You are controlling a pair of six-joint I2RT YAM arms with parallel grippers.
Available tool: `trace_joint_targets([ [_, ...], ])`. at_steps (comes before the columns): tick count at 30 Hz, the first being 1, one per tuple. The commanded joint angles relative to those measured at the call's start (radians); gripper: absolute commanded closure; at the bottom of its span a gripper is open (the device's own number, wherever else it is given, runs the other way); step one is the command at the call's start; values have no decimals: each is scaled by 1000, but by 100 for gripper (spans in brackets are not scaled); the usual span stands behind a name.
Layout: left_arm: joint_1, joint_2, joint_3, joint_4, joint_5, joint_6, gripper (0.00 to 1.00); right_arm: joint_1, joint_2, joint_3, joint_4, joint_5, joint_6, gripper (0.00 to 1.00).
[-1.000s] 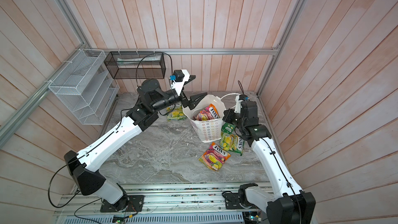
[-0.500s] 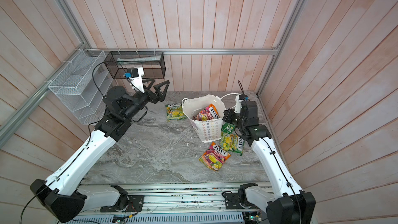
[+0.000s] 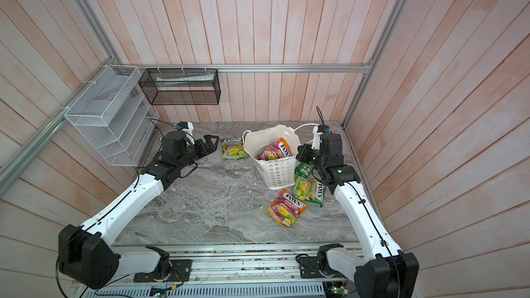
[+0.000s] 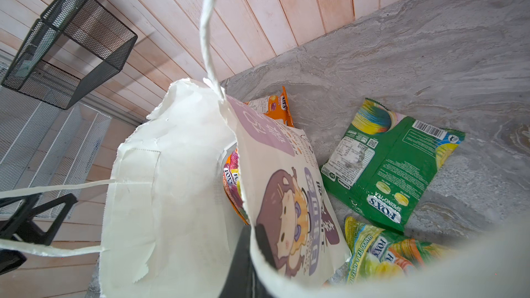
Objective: Place the snacks into the paper bag
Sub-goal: Pick up the snack from the top-center of the table.
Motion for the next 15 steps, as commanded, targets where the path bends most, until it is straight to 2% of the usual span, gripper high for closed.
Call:
trace_joint_targets([
  [1, 5, 93, 23, 32, 25, -50, 0, 3, -2, -4, 0, 0, -25, 100],
  [5, 7, 224, 68, 56, 18, -20, 0, 0, -18, -13, -5, 0, -26, 100],
  [10, 52, 417, 195, 54, 26, 41, 0, -5, -42, -32, -8, -5, -28, 100],
  [15, 98, 581, 315, 34, 139, 99, 0, -9, -60, -27, -25, -4, -35, 100],
])
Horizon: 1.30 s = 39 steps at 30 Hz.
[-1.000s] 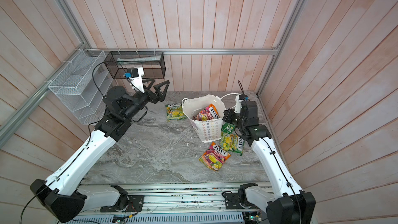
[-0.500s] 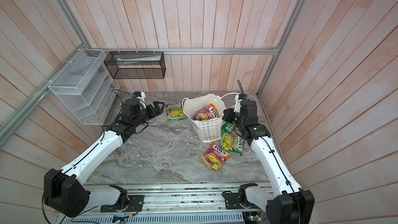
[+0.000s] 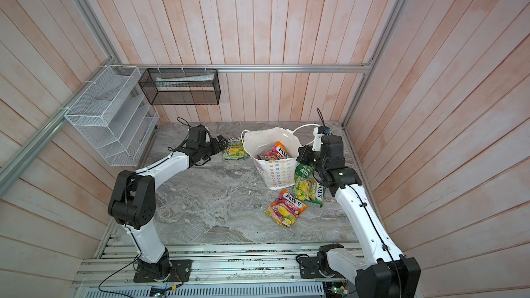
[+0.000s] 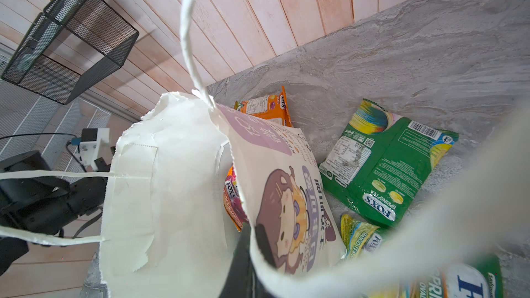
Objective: Place the snacks into the paper bag
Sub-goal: Pick up the snack from the top-center of the table.
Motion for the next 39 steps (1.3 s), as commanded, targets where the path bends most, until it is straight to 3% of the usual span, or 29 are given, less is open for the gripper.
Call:
trace_joint_targets([
  [1, 23, 86, 84, -15, 88, 82, 0, -8, -29, -11, -13, -2, -16, 100],
  [4, 35, 167, 167, -49, 144, 144, 0, -10, -33, -20, -9, -4, -15, 100],
  [18, 57, 472, 496, -200, 181, 226, 5, -16, -32, -14, -11, -37, -3, 100],
  [22, 57, 511, 524, -191, 196, 231, 9, -18, -34, -6, -24, -34, -2, 100],
  [28, 56, 539, 529, -181, 214, 224, 26, -22, -28, -11, -16, -52, 11, 100],
  [35, 39, 566, 526, -186, 195, 194, 38, -22, -16, -8, -5, -67, 25, 100],
  [39, 35, 564, 512, -180, 157, 173, 52, -22, -17, -7, -7, -70, 30, 100],
])
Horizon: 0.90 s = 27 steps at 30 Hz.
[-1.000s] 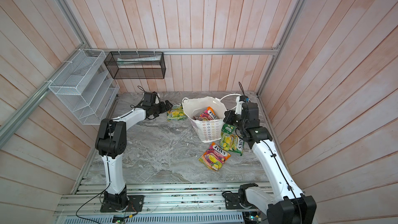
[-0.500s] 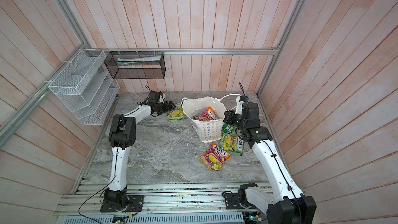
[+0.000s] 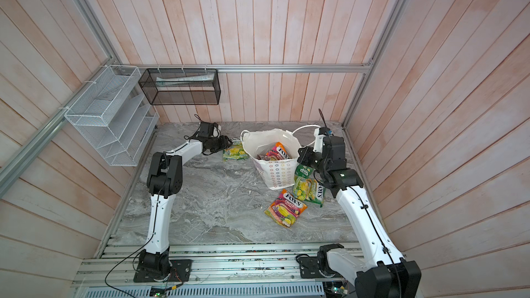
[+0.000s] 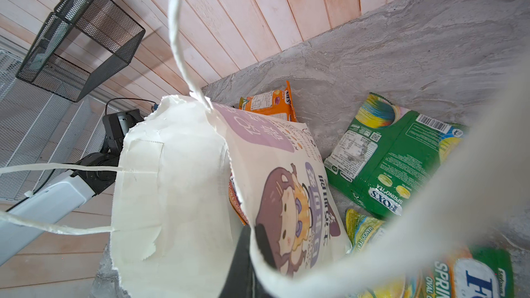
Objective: Place the snacks into the paper bag
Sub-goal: Pick up the snack from the top-center of the table.
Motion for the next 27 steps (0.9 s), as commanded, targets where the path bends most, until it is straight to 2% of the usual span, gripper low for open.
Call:
trace_joint_targets([
  [1, -12, 50, -14, -19, -32, -18, 56, -4, -6, 1, -3, -20, 14, 100],
  [6, 15, 17, -74, 86, 94, -125, 84, -4, -12, 6, -17, -20, 13, 100],
  [13, 32, -122, -163, 209, 160, -271, 97, -2, -12, 7, -21, -21, 19, 100],
  [20, 100, -309, -312, 266, 218, -392, 100, 0, -30, 22, -42, -31, 22, 100],
  [27, 143, -539, -454, 293, 212, -395, 100, -1, -22, 30, -47, -35, 17, 100],
])
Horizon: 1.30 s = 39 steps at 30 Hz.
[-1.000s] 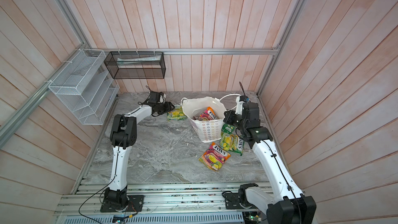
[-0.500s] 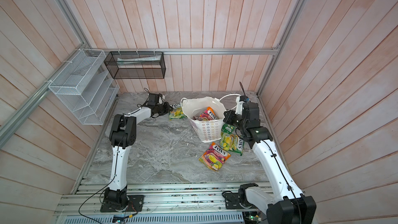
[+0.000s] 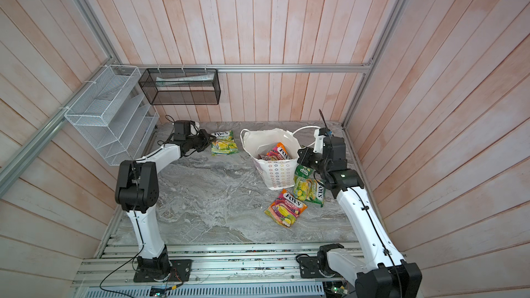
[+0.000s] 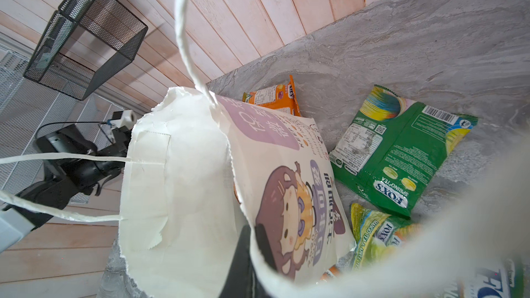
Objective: Place the snacks into the paper bag
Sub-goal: Pick up the snack from the top-center of the table, then place the snack in the paper bag.
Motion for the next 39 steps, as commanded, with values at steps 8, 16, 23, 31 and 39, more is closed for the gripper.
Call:
trace_joint_targets([
  [8, 3, -380, -66, 59, -82, 49, 100, 0, 10, 49, -22, -24, -2, 100],
  [16, -151, -545, -2, 105, -205, 321, 100, -1, 18, 54, -14, -32, -2, 100],
  [23, -338, -594, -8, 280, -241, 580, 100, 0, 14, 55, -17, -39, -1, 100],
  [31, -557, -543, 8, 298, -239, 919, 100, 1, 0, 57, -31, -38, -3, 100],
  [39, -607, -465, 1, 235, -237, 1027, 100, 1, -7, 55, -34, -35, -6, 100],
])
